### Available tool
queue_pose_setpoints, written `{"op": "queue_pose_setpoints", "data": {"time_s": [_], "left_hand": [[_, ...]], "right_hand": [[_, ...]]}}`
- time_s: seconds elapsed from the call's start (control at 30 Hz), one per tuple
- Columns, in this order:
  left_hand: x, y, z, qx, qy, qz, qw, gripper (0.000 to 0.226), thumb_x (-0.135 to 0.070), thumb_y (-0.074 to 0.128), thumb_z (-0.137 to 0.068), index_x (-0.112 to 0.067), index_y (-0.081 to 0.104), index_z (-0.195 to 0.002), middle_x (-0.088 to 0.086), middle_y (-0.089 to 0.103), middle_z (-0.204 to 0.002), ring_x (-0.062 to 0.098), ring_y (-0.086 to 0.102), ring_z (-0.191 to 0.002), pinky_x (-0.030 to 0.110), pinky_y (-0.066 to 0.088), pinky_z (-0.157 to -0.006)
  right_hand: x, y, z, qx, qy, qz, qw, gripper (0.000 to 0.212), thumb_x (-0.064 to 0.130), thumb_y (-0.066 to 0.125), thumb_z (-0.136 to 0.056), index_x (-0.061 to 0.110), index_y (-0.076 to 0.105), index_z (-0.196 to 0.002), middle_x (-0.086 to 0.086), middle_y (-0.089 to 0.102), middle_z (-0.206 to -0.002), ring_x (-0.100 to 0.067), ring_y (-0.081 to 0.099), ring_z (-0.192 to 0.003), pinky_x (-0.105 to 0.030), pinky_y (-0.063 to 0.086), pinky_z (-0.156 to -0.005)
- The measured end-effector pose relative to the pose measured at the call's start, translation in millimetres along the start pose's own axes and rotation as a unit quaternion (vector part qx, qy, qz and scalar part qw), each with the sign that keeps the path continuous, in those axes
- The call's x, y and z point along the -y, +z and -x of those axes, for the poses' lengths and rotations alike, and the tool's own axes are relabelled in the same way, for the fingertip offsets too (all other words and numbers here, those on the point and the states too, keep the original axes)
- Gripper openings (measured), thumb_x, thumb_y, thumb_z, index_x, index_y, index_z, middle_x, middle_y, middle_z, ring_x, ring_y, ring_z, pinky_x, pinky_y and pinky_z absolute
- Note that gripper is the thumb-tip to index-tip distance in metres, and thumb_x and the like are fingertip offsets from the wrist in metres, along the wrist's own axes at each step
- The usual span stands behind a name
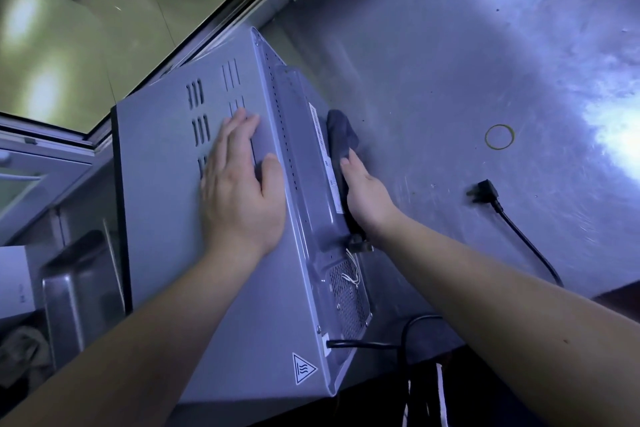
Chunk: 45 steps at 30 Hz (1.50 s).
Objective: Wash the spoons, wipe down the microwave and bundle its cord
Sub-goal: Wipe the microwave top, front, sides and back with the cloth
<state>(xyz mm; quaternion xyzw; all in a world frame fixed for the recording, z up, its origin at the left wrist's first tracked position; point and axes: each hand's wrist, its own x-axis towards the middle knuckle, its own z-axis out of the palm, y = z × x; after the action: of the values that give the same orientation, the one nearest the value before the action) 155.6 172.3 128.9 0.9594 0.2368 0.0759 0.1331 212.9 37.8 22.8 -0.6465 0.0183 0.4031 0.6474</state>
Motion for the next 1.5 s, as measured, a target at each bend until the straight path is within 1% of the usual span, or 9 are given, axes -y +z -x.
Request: {"op": "queue_pose_setpoints", "data": {"time_s": [0.2, 0.43, 0.57, 0.73, 0.93, 1.1, 1.23, 1.37, 1.5], "left_hand": [[-0.8, -0.2, -0.2, 0.001, 0.001, 0.003, 1.0, 0.06, -0.035, 0.033, -0.096, -0.021, 0.044, -0.153, -0.007, 0.037, -0.164, 0.011, 0.028, -0.154, 0.042, 0.024, -0.126], [-0.2, 0.3, -0.7, -0.005, 0.008, 0.001, 1.0, 0.06, -0.036, 0.033, -0.095, -0.02, 0.045, -0.152, -0.006, 0.039, -0.164, 0.012, 0.029, -0.154, 0.043, 0.026, -0.125], [0.9, 1.0, -0.2, -0.004, 0.013, -0.003, 1.0, 0.059, -0.035, 0.034, -0.096, -0.019, 0.045, -0.152, -0.006, 0.038, -0.164, 0.013, 0.029, -0.154, 0.045, 0.027, -0.125], [1.4, 1.3, -0.3, -0.011, 0.016, -0.008, 1.0, 0.06, -0.035, 0.034, -0.097, -0.017, 0.046, -0.152, -0.004, 0.04, -0.163, 0.014, 0.03, -0.154, 0.043, 0.027, -0.125], [1.2, 0.5, 1.6, -0.008, 0.012, -0.023, 1.0, 0.058, -0.032, 0.037, -0.097, -0.021, 0.045, -0.153, -0.008, 0.037, -0.164, 0.009, 0.026, -0.155, 0.037, 0.023, -0.126], [-0.6, -1.6, 1.9, -0.001, 0.006, -0.031, 0.999, 0.058, -0.032, 0.037, -0.097, -0.023, 0.044, -0.154, -0.01, 0.035, -0.165, 0.006, 0.023, -0.155, 0.027, 0.015, -0.125], [-1.1, -3.1, 1.8, 0.006, 0.004, -0.029, 1.0, 0.058, -0.032, 0.039, -0.097, -0.022, 0.045, -0.154, -0.009, 0.036, -0.165, 0.007, 0.023, -0.156, 0.023, 0.012, -0.125], [-0.8, -2.8, 1.1, 0.005, 0.009, -0.022, 1.0, 0.058, -0.03, 0.04, -0.096, -0.019, 0.046, -0.153, -0.007, 0.037, -0.164, 0.009, 0.025, -0.155, 0.029, 0.017, -0.127], [-1.0, -3.3, 0.3, 0.009, 0.006, -0.016, 1.0, 0.059, -0.03, 0.04, -0.095, -0.019, 0.046, -0.153, -0.007, 0.037, -0.164, 0.01, 0.025, -0.155, 0.036, 0.022, -0.127]], "right_hand": [[-13.7, 0.2, 32.8, 0.012, 0.032, -0.028, 0.999, 0.044, 0.044, 0.029, -0.107, 0.054, 0.037, -0.149, 0.021, 0.051, -0.148, -0.01, 0.048, -0.134, -0.039, 0.032, -0.12], [2.6, -1.6, 64.9, 0.071, -0.033, -0.046, 0.996, 0.048, 0.039, 0.031, -0.111, 0.046, 0.024, -0.158, 0.036, 0.026, -0.158, 0.014, 0.017, -0.146, -0.023, 0.011, -0.126], [14.9, -2.0, 57.7, 0.091, -0.125, 0.019, 0.988, 0.046, 0.029, 0.035, -0.111, 0.06, 0.02, -0.141, 0.054, 0.013, -0.144, 0.034, 0.0, -0.134, -0.002, 0.002, -0.114], [44.1, 8.3, 8.6, 0.038, -0.278, 0.188, 0.941, 0.053, 0.024, 0.04, -0.103, 0.017, 0.037, -0.156, 0.013, 0.013, -0.163, 0.014, 0.001, -0.146, -0.011, 0.0, -0.12], [83.1, 10.9, -60.4, 0.019, -0.298, 0.234, 0.925, 0.055, 0.023, 0.04, -0.101, 0.011, 0.04, -0.155, -0.008, 0.029, -0.165, -0.02, 0.023, -0.153, -0.034, 0.015, -0.126], [118.9, 6.5, -99.4, 0.033, -0.234, 0.249, 0.939, 0.047, 0.025, 0.038, -0.104, 0.016, 0.044, -0.15, -0.003, 0.045, -0.153, -0.014, 0.04, -0.137, -0.019, 0.027, -0.11], [126.3, -0.5, -118.1, 0.054, -0.122, 0.162, 0.978, 0.041, 0.045, 0.037, -0.1, 0.035, 0.059, -0.134, 0.006, 0.06, -0.138, -0.014, 0.055, -0.121, -0.028, 0.04, -0.105], [102.8, -6.6, -121.0, 0.026, 0.015, 0.089, 0.996, 0.04, 0.053, 0.033, -0.1, 0.027, 0.065, -0.101, -0.009, 0.062, -0.067, -0.02, 0.054, -0.054, -0.025, 0.044, -0.054], [79.6, -7.4, -127.2, 0.003, 0.065, 0.051, 0.997, 0.041, 0.05, 0.033, -0.1, 0.021, 0.062, -0.098, -0.011, 0.057, -0.067, -0.022, 0.051, -0.056, -0.028, 0.04, -0.057]]}}
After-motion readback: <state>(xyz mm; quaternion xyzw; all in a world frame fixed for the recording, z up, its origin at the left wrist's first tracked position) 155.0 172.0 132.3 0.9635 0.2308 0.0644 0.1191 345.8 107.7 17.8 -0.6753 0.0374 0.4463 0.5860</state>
